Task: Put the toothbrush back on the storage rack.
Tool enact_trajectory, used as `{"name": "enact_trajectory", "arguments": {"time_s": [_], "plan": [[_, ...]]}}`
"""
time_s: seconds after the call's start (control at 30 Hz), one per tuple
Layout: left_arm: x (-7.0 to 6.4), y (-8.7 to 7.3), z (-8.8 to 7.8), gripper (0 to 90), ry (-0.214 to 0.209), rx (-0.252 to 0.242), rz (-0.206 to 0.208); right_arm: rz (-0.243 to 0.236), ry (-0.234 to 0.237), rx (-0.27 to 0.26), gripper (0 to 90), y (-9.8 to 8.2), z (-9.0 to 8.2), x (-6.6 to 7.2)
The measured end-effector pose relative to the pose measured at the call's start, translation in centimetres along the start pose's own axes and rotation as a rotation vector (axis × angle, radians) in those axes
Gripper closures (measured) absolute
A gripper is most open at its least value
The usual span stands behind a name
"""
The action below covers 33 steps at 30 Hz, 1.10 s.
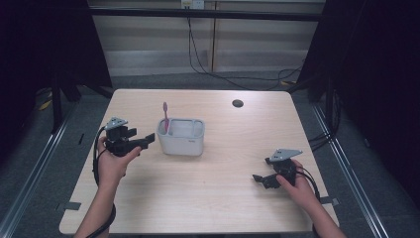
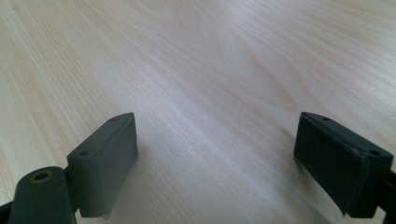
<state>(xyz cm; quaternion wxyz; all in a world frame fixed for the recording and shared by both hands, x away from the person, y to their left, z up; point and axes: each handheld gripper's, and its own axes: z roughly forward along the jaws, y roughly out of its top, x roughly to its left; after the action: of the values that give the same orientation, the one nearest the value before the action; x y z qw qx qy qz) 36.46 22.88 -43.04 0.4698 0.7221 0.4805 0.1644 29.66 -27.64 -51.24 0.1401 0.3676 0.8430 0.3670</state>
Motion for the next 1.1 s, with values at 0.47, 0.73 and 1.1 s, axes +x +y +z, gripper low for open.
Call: {"name": "enact_trajectory", "arguments": {"time_s": [0.47, 0.73, 1.1], "plan": [[0.6, -1.6, -0.1, 18.6, -0.004, 0.009, 0.0, 0.0, 0.0, 0.0, 12.6, 0.0, 0.0, 0.0], [0.9, -2.4, -0.3, 18.6, -0.004, 0.012, -0.001, 0.0, 0.0, 0.0, 12.7, 0.0, 0.0, 0.0], [1.4, -3.4, -0.3, 18.6, 0.003, 0.021, 0.011, 0.0, 0.0, 0.0, 12.6, 0.0, 0.0, 0.0]]}}
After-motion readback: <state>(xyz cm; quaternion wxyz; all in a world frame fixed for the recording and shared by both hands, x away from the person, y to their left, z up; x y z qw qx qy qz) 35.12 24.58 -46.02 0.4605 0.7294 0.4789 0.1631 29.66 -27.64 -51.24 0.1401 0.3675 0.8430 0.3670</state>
